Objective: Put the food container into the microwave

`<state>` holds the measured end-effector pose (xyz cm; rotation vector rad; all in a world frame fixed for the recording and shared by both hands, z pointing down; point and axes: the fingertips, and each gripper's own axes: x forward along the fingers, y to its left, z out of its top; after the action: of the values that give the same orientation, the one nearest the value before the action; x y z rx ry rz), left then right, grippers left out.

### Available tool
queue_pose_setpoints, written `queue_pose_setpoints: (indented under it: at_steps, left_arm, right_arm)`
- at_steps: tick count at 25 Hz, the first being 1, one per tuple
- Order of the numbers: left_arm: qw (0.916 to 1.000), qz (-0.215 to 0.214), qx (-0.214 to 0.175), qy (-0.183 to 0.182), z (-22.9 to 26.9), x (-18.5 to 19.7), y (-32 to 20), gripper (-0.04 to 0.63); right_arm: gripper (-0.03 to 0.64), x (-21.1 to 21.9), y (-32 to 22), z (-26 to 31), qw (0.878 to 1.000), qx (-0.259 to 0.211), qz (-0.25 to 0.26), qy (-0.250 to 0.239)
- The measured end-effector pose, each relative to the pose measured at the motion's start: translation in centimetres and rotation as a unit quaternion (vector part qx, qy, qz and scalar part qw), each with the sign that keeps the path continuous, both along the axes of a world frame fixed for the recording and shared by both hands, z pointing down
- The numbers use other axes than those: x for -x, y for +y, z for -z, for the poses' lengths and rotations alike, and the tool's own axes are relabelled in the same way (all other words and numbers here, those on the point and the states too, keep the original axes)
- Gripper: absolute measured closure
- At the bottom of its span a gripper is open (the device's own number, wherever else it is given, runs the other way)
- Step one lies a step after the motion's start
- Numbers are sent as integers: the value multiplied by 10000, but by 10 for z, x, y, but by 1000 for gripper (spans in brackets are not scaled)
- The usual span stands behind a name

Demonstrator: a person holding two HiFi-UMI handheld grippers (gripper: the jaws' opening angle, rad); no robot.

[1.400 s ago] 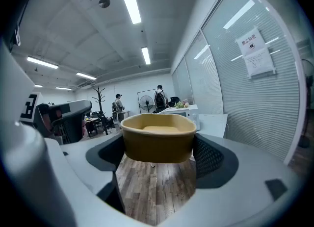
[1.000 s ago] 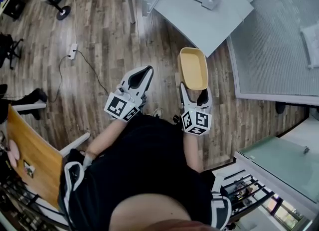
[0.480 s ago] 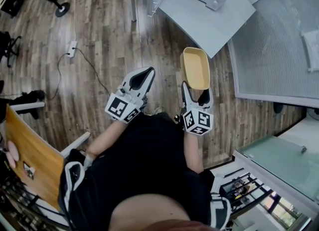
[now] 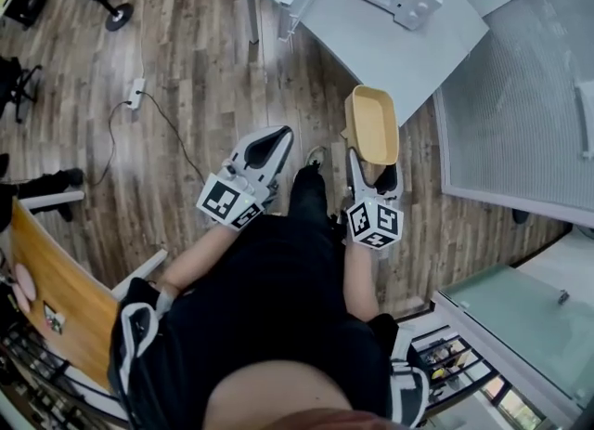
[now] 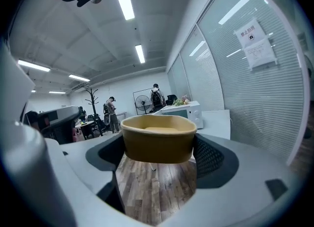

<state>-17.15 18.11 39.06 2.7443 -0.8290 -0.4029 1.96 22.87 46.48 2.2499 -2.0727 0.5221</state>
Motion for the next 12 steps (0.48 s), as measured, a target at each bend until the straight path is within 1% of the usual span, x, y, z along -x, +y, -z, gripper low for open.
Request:
queue_pose_setpoints:
  at_steps: [4,8,12]
  left_arm:
    - [9998,169,-84,-19,-2,-51,-56,568]
    - [9989,396,-219,-86,10,-108,-114,568]
    - [9977,619,-271,-41,20,-148,-154,568]
  right_arm:
    - [164,-47,-66,-8,9996,-53,258,-28]
    - [164,-96,-139,-4,9983,-55,578,-39]
    - [164,-139,-198,-6,9962,-36,866,-69]
